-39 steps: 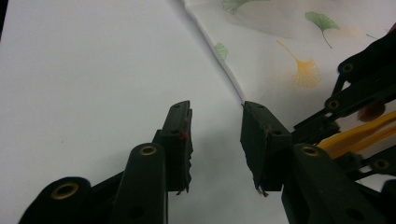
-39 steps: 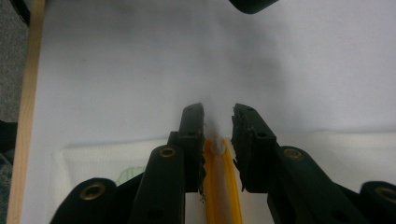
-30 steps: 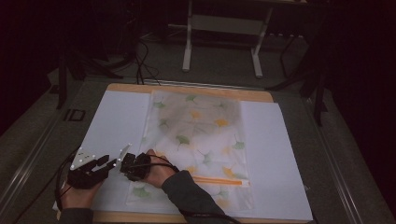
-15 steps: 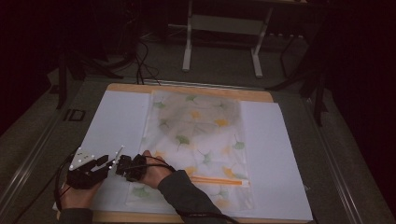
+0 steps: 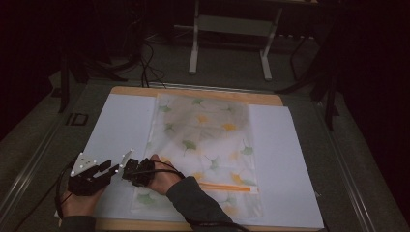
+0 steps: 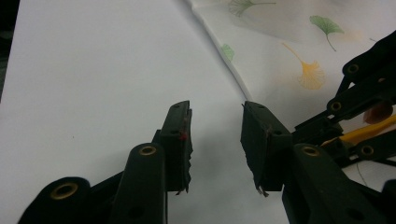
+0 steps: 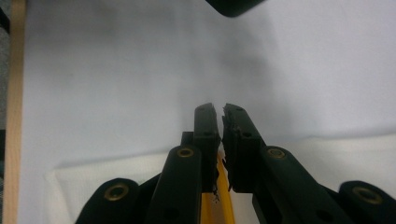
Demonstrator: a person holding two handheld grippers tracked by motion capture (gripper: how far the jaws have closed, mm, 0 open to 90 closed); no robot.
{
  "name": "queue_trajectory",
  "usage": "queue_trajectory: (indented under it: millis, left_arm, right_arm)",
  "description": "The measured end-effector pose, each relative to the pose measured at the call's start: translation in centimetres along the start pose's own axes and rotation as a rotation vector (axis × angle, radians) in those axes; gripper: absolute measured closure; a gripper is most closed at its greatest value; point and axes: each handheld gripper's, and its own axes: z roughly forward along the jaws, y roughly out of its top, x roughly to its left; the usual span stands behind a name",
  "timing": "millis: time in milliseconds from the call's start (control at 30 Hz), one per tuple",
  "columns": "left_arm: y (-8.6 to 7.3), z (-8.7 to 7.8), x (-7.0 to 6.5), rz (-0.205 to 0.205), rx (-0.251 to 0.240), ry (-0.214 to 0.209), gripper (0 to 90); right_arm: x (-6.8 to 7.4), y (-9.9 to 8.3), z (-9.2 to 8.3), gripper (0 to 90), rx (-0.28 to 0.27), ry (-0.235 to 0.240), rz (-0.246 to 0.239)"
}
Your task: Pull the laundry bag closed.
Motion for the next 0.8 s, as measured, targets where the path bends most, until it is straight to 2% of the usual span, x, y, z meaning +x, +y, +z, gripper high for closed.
queue_trajectory:
  millis: [100,333,400,633,733,800]
  left_arm:
    - [0.0,0.0,0.0,0.0,0.001,0.001,63.1]
    - [0.0,0.1,0.0,0.003,0.004,0.001,62.9]
    - [0.0,0.0,0.0,0.004,0.002,-0.001,63.0]
    - [0.0,0.0,0.1,-0.002,-0.001,0.0,62.9]
    - [0.0,0.0,0.0,-0.002,0.0,0.0,62.9]
    - [0.0,0.0,0.0,0.0,-0.001,0.0,63.0]
  right_arm:
    - [-0.2,-0.3,-0.2,83.9,-0.005,0.003,0.013]
    - [0.0,-0.1,0.2,76.1,0.007,0.014,0.019]
    - [0.0,0.1,0.9,74.7,0.049,-0.003,0.02]
    - [0.0,0.4,1.6,79.8,0.086,0.001,0.036]
    - [0.1,0.6,1.7,82.6,0.1,0.004,0.023]
    - [0.3,0.8,1.6,83.0,0.095,-0.01,0.01]
